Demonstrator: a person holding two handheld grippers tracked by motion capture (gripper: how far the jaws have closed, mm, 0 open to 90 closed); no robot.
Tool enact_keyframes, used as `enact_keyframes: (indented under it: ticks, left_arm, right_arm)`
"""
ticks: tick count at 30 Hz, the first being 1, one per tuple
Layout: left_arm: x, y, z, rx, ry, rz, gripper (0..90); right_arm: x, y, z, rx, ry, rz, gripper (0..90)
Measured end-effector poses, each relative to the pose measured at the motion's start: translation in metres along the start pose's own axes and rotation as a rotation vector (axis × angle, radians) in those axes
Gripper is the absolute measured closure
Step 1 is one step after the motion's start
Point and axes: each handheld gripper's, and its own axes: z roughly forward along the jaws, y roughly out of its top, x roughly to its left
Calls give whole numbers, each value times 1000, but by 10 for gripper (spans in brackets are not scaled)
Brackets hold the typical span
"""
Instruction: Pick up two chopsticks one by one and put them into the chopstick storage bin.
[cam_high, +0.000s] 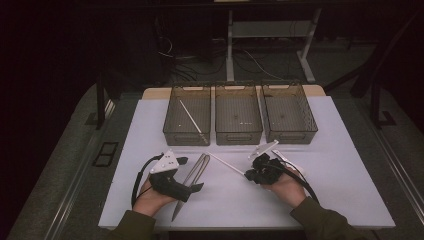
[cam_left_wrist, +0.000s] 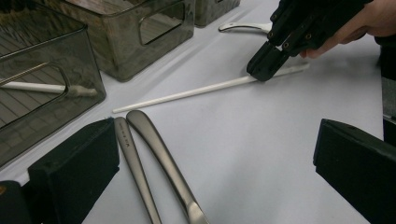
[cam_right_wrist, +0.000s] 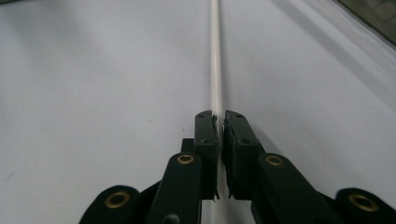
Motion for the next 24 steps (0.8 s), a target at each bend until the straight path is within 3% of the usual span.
enact_keyframes:
  ticks: [13,24]
  left_arm:
    - [0,0,0,-2,-2,-1,0]
    - [1,-1,0,-8,-9,-11,0]
  right_arm:
    - [-16,0,-28,-79,48,14,841]
    - [-20,1,-52,-140,74,30,842]
